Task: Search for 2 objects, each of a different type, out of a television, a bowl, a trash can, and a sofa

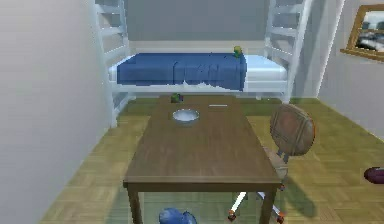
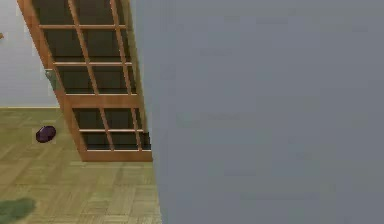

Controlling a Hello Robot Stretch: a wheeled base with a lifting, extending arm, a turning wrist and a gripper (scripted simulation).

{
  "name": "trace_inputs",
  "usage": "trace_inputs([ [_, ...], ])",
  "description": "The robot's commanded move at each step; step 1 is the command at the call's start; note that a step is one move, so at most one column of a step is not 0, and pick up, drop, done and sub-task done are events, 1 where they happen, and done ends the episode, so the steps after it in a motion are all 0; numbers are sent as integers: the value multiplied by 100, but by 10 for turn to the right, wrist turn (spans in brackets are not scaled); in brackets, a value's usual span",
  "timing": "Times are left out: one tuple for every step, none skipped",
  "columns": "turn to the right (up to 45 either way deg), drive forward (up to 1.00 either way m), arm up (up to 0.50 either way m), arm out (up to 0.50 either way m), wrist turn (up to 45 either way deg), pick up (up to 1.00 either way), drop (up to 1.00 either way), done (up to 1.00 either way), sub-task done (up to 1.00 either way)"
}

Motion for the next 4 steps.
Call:
trace_inputs([
  [0,45,0,0,0,0,0,0,0],
  [0,0,0,0,0,0,0,0,100],
  [450,0,0,0,0,0,0,0,0],
  [300,0,0,0,0,0,0,0,0],
])
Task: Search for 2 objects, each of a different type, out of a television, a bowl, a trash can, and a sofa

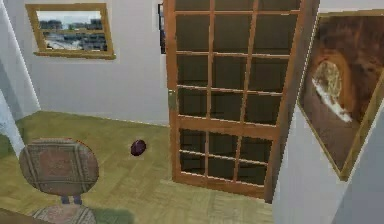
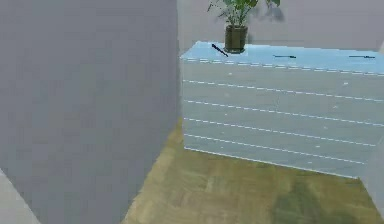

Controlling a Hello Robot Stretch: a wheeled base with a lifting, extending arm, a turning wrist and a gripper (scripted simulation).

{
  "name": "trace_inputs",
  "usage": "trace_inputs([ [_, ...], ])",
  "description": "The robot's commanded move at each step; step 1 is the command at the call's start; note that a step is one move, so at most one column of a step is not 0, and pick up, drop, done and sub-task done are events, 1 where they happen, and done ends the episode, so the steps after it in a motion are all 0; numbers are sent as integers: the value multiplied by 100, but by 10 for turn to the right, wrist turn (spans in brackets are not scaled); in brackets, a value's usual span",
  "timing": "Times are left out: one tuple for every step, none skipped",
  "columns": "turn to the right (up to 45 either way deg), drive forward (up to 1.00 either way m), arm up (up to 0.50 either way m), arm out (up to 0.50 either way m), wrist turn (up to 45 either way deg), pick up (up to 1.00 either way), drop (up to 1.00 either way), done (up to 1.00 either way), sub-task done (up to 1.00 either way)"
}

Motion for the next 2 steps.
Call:
trace_inputs([
  [0,50,0,0,0,0,0,0,0],
  [-240,0,0,0,0,0,0,0,0],
])
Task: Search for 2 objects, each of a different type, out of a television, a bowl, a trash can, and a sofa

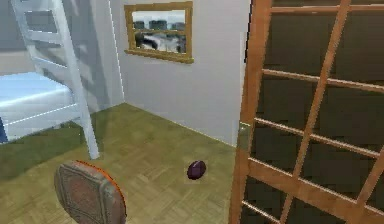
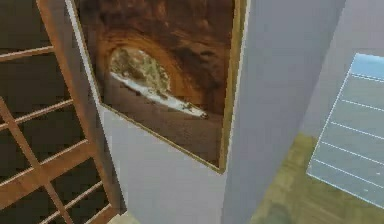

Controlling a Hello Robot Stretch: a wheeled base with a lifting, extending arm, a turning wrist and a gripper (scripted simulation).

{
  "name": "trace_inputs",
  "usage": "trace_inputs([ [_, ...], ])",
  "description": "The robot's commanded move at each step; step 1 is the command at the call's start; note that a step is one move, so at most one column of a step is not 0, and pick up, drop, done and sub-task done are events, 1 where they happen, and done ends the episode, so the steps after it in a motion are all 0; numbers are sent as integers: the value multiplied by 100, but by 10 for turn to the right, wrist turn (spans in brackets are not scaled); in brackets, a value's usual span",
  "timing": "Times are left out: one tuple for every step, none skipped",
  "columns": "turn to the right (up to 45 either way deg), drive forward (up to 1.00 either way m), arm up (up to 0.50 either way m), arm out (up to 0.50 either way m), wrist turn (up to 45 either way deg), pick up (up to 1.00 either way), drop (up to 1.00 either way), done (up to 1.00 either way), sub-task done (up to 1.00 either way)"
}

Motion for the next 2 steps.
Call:
trace_inputs([
  [0,95,0,0,0,0,0,0,0],
  [-120,0,0,0,0,0,0,0,0],
])
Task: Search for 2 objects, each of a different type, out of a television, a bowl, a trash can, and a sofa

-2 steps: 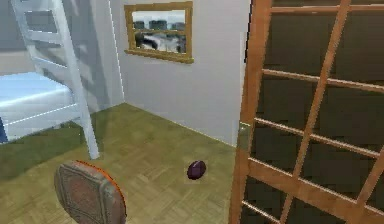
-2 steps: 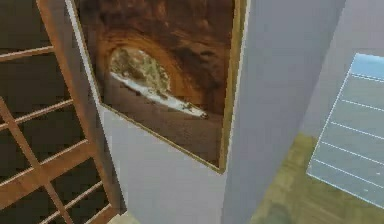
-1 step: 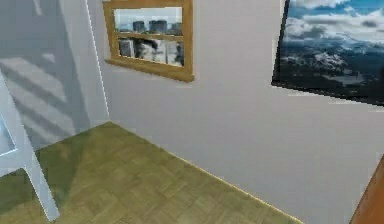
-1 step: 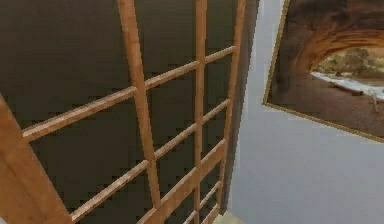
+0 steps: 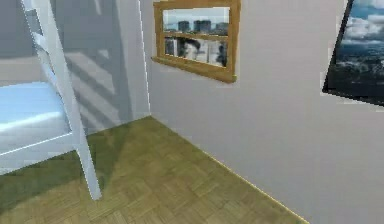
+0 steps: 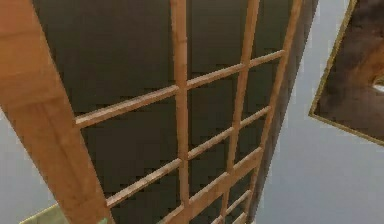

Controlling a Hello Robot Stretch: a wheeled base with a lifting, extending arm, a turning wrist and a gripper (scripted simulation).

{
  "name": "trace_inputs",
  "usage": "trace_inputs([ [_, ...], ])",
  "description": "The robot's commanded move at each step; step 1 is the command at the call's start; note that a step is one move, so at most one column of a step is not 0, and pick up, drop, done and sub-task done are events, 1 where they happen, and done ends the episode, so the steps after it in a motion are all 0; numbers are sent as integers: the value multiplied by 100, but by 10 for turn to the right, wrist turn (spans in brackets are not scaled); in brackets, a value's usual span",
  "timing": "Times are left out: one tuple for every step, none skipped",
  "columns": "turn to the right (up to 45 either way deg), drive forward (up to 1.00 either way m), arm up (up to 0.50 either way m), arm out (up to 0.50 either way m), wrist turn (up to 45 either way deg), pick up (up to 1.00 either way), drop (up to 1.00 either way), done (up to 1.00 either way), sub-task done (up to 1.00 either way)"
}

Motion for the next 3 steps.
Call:
trace_inputs([
  [0,15,0,0,0,0,0,0,0],
  [30,0,0,0,0,0,0,0,0],
  [0,45,0,0,0,0,0,0,0],
])
